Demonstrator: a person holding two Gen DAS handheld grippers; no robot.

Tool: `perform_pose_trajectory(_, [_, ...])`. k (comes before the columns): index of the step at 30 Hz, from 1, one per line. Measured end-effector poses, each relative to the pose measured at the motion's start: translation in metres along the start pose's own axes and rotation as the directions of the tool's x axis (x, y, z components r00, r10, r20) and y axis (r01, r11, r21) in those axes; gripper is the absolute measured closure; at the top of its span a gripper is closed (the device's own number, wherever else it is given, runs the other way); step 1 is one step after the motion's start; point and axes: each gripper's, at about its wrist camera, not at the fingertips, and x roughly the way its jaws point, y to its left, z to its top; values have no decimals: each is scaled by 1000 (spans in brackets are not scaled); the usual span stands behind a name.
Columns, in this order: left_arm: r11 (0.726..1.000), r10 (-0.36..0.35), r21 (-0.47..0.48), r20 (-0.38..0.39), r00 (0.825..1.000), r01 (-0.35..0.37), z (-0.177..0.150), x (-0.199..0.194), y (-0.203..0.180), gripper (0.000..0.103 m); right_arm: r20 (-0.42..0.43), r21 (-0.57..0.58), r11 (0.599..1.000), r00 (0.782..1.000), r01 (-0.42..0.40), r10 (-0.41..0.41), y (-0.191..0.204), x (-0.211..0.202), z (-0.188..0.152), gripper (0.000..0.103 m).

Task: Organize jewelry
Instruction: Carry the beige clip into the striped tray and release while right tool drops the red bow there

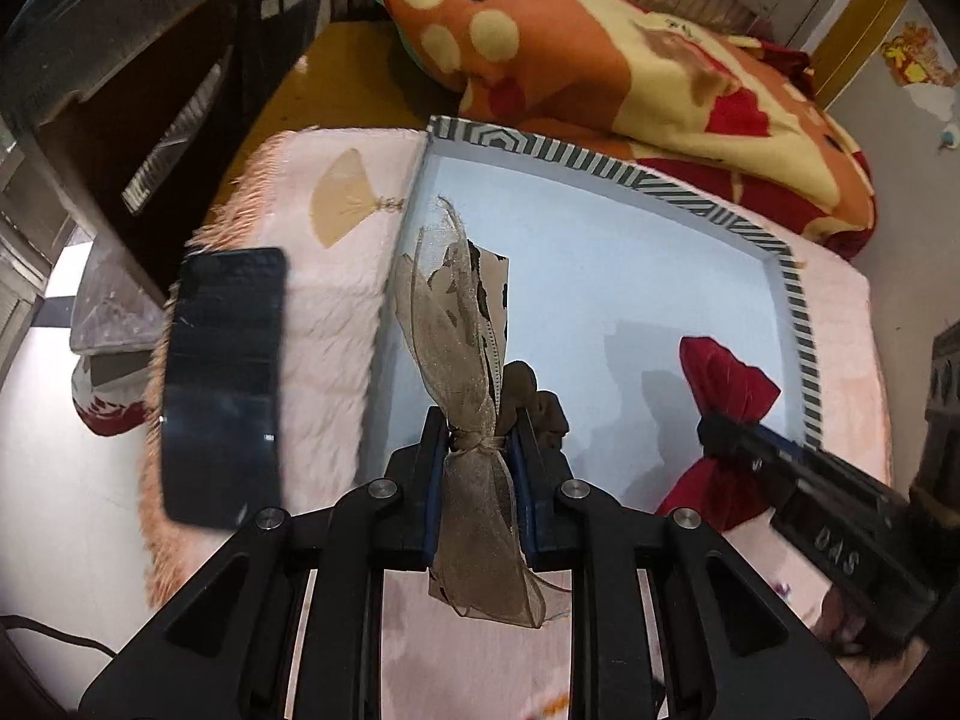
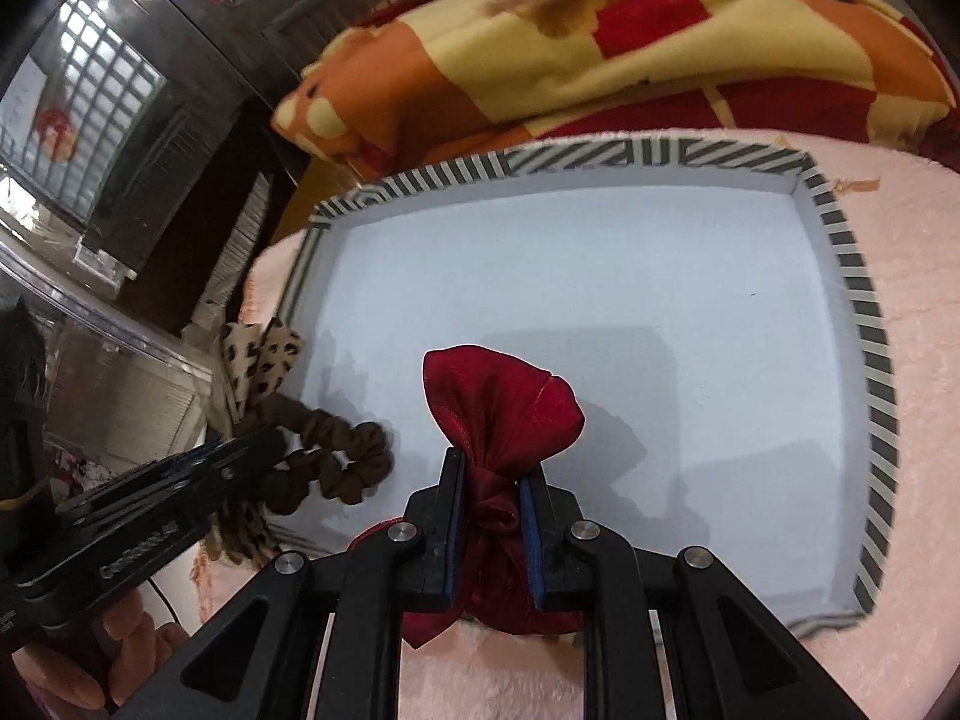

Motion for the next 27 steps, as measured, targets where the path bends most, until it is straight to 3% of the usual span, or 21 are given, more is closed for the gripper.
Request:
perform_pose_trajectory(7, [1000,21,-3,-105,994,-22,-7,38,1,85,-60,-27,1000,998,15,-17,-1,17,-4,87])
perform_pose_trajectory(10, [1000,25,-15,-133,991,-27,-19,43,4,84,-70,-19,1000,997,10,-11,-6,19,-5,82])
perform_pose_trajectory(12, [999,21,-34,-138,990,-26,-25,42,7,84,-66,-20,1000,998,4,-6,-7,19,-3,58])
perform_pose_trajectory(13, [999,20,-39,-138,990,-26,-26,42,8,84,-59,-19,1000,998,4,-5,-7,18,-2,56])
perform_pose_trajectory(19, [997,52,-43,-107,993,-57,-29,32,5,67,6,-37,999,1000,11,-11,-5,-9,-6,56])
perform_pose_trajectory(21, [998,53,-37,-77,996,-56,-29,21,4,51,18,-40,999,1000,14,-13,-4,-20,-10,56])
perform_pose_trajectory(22, [998,49,-34,-62,997,-51,-28,16,2,48,25,-41,999,1000,14,-13,-4,-27,-13,56])
perform_pose_trajectory(27, [998,65,-7,1,998,-65,-33,-9,-6,45,51,-33,999,998,33,-31,-6,-53,-34,55])
